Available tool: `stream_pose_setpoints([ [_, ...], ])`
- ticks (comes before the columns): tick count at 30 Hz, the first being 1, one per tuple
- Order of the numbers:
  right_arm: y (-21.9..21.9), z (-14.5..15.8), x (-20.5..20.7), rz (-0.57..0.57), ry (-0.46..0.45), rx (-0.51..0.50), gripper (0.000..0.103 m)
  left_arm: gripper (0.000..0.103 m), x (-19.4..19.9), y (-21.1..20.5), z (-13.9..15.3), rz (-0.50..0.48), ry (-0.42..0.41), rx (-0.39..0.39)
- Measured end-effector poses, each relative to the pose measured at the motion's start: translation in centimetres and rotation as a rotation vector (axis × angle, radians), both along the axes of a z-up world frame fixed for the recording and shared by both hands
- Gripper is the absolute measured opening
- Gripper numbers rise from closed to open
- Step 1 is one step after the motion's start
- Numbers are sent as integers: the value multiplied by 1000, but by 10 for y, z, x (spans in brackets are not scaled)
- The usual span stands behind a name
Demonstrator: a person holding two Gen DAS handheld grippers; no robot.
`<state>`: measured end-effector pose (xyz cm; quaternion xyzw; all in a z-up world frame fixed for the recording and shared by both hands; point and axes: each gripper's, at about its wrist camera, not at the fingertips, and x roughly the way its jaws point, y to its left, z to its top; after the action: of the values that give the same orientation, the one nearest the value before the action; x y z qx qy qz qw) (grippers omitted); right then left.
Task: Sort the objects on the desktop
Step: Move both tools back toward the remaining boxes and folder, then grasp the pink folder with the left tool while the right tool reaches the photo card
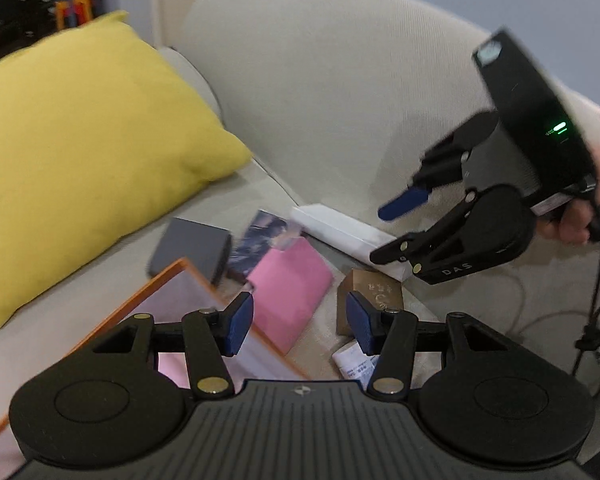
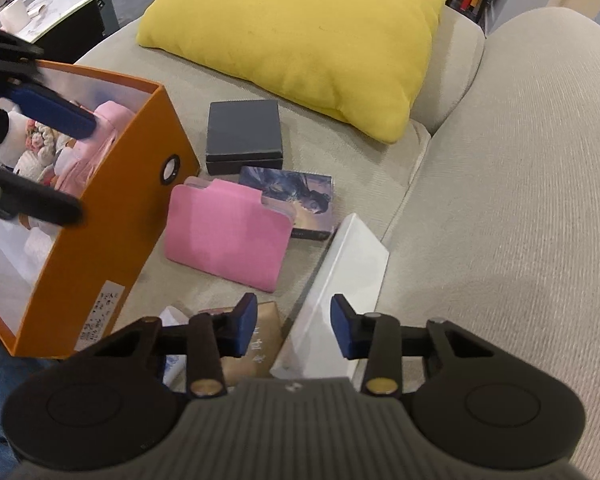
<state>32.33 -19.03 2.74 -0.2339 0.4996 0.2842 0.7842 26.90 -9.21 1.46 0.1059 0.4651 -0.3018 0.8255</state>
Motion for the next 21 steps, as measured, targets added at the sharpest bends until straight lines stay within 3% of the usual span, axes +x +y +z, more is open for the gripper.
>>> stream_pose_setpoints([
  [8,2,-18,17,50,45,15,42,60,52,-47,-42,-134,53,161],
  [16,3,-21,19,51,43,48,39,61,75,-70,-77,-252,141,330],
  [21,1,-24,20,35,46,44,39,59,84,-75,-86,-256,187,362],
])
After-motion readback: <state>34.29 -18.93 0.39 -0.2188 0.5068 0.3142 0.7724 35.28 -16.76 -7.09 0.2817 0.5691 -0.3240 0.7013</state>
